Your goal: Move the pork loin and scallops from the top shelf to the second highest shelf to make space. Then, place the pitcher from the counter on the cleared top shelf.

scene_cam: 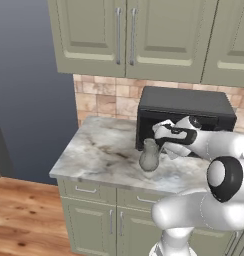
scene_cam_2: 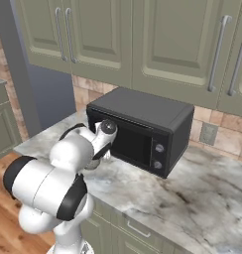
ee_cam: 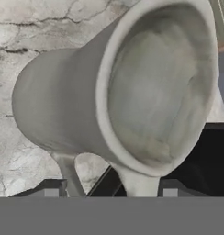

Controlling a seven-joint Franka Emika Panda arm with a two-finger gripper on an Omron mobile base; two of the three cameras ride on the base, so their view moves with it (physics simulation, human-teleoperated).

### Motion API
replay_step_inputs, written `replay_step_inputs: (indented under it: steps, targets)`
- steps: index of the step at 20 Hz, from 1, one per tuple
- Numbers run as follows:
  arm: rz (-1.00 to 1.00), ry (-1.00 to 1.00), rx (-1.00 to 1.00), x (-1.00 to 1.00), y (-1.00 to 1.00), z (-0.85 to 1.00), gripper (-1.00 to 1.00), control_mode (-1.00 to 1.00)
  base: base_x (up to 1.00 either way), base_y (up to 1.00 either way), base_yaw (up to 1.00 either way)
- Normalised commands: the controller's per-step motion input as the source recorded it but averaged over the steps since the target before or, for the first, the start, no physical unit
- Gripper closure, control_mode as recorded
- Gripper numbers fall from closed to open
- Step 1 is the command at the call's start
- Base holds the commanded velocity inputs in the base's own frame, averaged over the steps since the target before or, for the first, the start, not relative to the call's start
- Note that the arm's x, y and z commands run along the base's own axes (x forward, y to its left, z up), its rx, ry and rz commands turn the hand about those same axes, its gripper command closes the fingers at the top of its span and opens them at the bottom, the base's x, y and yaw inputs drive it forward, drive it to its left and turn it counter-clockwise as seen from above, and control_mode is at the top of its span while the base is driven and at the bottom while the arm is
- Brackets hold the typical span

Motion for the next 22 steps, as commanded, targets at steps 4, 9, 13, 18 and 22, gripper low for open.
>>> replay_step_inputs:
  steps: [4, 9, 13, 18, 22]
  targets:
    - [0.04, 0.0, -0.08, 0.02, 0.42, 0.03, 1.0, -1.0, 0.0, 0.0, 0.0]
    - [0.04, 0.0, -0.11, 0.0, 0.58, 0.18, 1.0, -1.0, 0.0, 0.0, 0.0]
    - [0.03, -0.02, -0.09, -0.21, 0.46, 0.26, 1.0, -1.0, 0.0, 0.0, 0.0]
    - [0.0, -0.06, -0.03, -0.69, 0.37, 0.42, 1.0, -1.0, 0.0, 0.0, 0.0]
    - [-0.1, 0.01, 0.01, -0.69, 0.39, 0.43, 1.0, -1.0, 0.0, 0.0, 0.0]
